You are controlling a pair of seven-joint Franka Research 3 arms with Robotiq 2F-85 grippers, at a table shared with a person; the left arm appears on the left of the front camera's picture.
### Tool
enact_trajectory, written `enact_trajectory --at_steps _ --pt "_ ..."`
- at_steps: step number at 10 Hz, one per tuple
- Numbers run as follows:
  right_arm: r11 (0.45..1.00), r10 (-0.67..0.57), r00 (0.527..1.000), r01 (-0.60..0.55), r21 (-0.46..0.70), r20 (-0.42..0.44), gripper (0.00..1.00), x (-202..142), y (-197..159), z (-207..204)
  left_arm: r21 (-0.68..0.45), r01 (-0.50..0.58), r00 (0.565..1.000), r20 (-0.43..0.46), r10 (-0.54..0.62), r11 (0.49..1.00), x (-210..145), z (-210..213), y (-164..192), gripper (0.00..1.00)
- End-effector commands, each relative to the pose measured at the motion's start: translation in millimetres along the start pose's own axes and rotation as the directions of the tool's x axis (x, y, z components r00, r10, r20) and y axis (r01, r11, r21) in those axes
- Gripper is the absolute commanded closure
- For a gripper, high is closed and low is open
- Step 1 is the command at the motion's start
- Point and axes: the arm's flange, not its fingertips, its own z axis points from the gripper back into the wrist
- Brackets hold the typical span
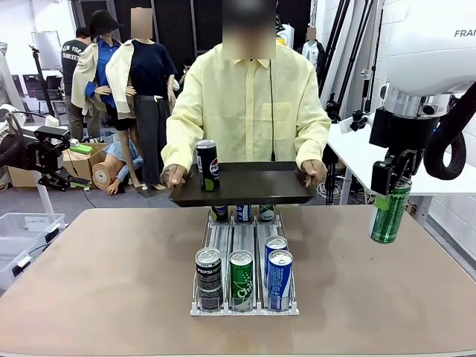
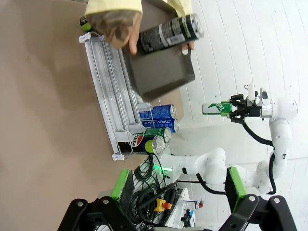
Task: Retrieve and hand over the desired beverage to the person.
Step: Place the picked can on the Handle tray extended by the person.
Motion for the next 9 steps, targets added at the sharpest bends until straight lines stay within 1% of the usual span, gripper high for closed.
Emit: enact_trajectory --at_steps 1,2,5,6,9 --pt "1.0 -0.002 1.0 0.002 0.003 -0.005 0.96 2 0 7 0.0 0.001 1.0 0.001 -0.001 1.0 0 1 -1 0.0" --pt "1.0 0.0 1.0 0.0 0.0 0.0 0.96 0 0 0 0.0 0.001 1.0 0.001 -0.001 1.0 0 1 -1 0.0" --pt "0.999 0.036 0.998 -0.037 0.012 0.059 0.96 41 -6 13 0.0 0.001 1.0 0.001 -0.001 1.0 0 1 -1 0.0" --pt "0.998 0.055 0.996 -0.055 0.011 0.063 0.96 58 -6 18 0.0 0.001 1.0 0.001 -0.001 1.0 0 1 -1 0.0" --pt "0.991 0.132 0.991 -0.132 -0.001 0.027 0.96 110 -12 36 0.0 0.001 1.0 0.001 -0.001 1.0 0 1 -1 0.0"
